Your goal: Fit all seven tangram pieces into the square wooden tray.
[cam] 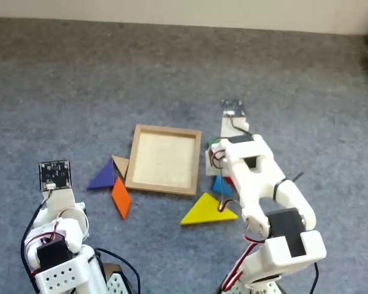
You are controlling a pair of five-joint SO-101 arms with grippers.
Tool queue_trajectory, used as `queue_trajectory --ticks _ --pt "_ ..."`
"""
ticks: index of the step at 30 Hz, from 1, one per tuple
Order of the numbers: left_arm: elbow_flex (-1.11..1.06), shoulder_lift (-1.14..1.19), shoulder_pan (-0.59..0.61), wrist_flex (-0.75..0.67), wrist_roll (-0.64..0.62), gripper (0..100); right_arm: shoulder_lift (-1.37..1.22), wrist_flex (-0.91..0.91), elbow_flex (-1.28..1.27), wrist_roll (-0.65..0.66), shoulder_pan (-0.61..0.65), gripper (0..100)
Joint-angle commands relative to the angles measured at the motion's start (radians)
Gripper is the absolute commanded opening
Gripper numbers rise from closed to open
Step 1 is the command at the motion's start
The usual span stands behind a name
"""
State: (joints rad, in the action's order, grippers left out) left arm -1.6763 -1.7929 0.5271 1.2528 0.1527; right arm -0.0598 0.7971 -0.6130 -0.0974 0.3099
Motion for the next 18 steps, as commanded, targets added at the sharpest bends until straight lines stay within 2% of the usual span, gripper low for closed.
queue_trajectory --ticks 1,18 --pt "-0.019 -0.031 0.012 0.003 -0.009 1 0.008 -0.021 0.045 -0.008 -0.016 35.4" --pt "-0.019 -0.031 0.012 0.003 -0.009 1 0.005 -0.021 0.087 -0.008 -0.028 35.4"
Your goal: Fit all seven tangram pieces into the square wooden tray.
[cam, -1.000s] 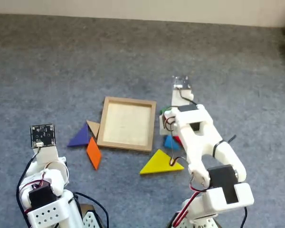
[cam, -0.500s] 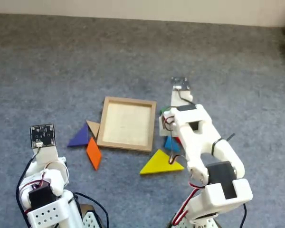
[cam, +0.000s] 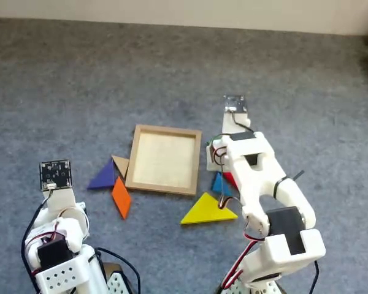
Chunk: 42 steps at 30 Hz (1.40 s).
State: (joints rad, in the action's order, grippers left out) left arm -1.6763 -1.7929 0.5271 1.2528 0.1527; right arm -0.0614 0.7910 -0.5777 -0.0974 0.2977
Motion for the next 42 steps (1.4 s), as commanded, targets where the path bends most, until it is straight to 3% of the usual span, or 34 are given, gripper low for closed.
queue_trajectory --ticks 1,36,42 --pt "-0.019 -0.031 0.012 0.003 -0.009 1 0.007 -0.015 0.050 -0.008 -0.016 35.4" --pt "-0.019 -0.031 -0.015 0.003 -0.009 1 0.015 0.061 0.053 -0.003 -0.008 35.4" --pt "-0.019 -0.031 -0.021 0.003 -0.009 1 0.015 0.062 0.051 0.094 0.053 35.4"
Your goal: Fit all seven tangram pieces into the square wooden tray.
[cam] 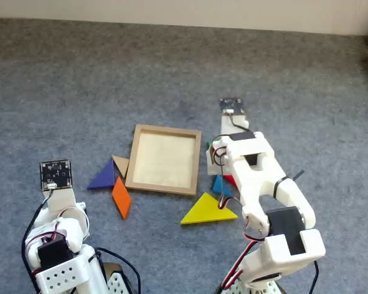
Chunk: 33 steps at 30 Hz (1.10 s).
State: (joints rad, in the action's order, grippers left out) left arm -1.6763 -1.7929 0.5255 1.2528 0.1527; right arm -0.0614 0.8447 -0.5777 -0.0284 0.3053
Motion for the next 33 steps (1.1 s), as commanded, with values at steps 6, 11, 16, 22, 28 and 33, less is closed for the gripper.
queue_trajectory --ticks 6,11,16,22,28,33 --pt "-0.019 -0.031 -0.019 0.003 -0.009 1 0.015 0.013 0.048 0.028 0.048 35.4" --pt "-0.019 -0.031 -0.019 0.003 -0.009 1 0.015 0.073 0.056 0.029 0.047 35.4" --pt "-0.019 -0.031 -0.019 0.003 -0.009 1 0.015 0.073 0.050 0.029 0.031 35.4" --pt "-0.019 -0.031 -0.019 0.003 -0.009 1 0.013 0.068 0.056 0.029 0.019 35.4" --pt "-0.019 -0.031 -0.019 0.003 -0.009 1 0.008 0.067 0.056 0.026 0.019 35.4" --pt "-0.019 -0.031 -0.019 0.003 -0.009 1 0.008 0.067 0.056 0.028 0.019 35.4"
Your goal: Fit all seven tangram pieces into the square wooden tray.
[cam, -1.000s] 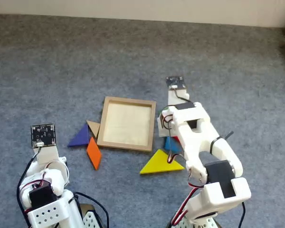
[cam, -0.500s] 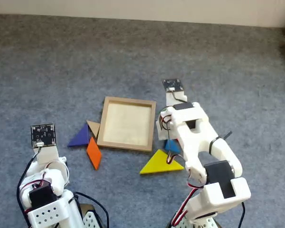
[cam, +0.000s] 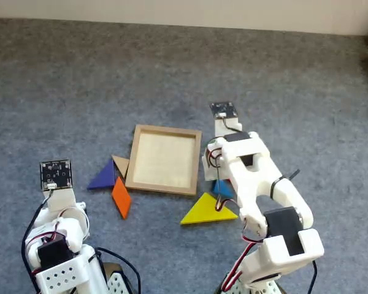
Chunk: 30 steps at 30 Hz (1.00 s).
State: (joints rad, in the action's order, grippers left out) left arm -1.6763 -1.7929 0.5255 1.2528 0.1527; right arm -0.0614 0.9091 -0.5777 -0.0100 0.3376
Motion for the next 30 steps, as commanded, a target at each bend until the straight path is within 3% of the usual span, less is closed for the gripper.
queue_trajectory --ticks 1,19,30 --pt "-0.019 -0.031 -0.019 0.003 -0.009 1 0.008 0.002 0.056 0.008 -0.015 35.4" --pt "-0.019 -0.031 -0.019 0.003 -0.009 1 0.007 0.001 0.058 0.011 -0.042 35.3" --pt "-0.019 -0.031 -0.019 0.003 -0.009 1 0.007 -0.073 0.050 0.011 -0.039 30.0"
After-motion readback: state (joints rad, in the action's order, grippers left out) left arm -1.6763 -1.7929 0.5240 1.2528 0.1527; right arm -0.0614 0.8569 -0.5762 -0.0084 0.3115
